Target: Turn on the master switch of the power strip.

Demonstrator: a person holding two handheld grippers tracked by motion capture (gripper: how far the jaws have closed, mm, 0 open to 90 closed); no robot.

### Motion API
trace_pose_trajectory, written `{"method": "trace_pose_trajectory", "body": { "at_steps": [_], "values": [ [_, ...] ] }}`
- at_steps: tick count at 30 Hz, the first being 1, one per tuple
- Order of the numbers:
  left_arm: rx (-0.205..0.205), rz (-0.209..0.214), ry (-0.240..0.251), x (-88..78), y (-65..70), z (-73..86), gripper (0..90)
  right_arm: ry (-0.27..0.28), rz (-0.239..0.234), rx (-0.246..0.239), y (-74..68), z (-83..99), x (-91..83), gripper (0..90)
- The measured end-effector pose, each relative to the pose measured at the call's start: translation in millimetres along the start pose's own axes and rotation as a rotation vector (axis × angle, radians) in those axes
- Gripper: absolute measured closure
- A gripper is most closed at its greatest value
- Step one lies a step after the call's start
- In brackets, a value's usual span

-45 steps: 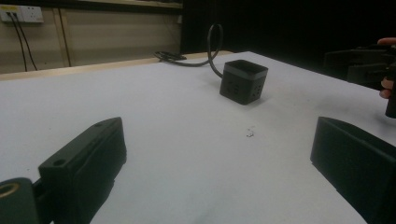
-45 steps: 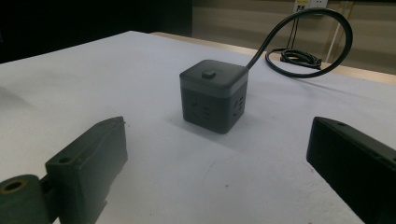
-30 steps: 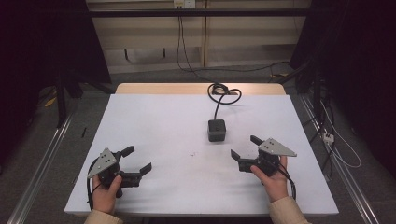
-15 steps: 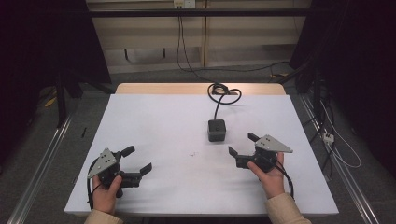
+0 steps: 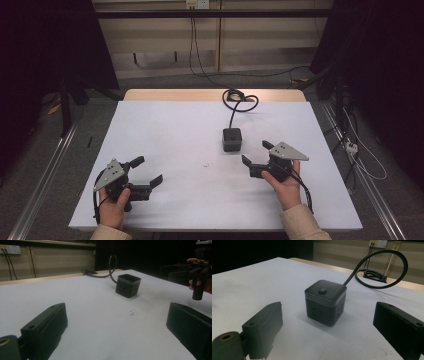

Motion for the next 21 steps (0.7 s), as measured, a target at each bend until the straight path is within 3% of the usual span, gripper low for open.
{"method": "trace_pose_trajectory", "body": {
  "at_steps": [21],
  "values": [
    [0.004,0.001,-0.003,0.9,0.6,0.5,3.1,0.002,-0.012,0.01,-2.4,-2.5,10.9,10.6]
  ]
}}
Point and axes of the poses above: each handheld gripper's, and its own axes: x roughly forward along the jaws, z roughly out of its underside, y roughly to its right, the point moved 1 cm from there along x, roughly forward along the jaws, and after that the axes turned 15 degrees about y, right-handed, at the moved point
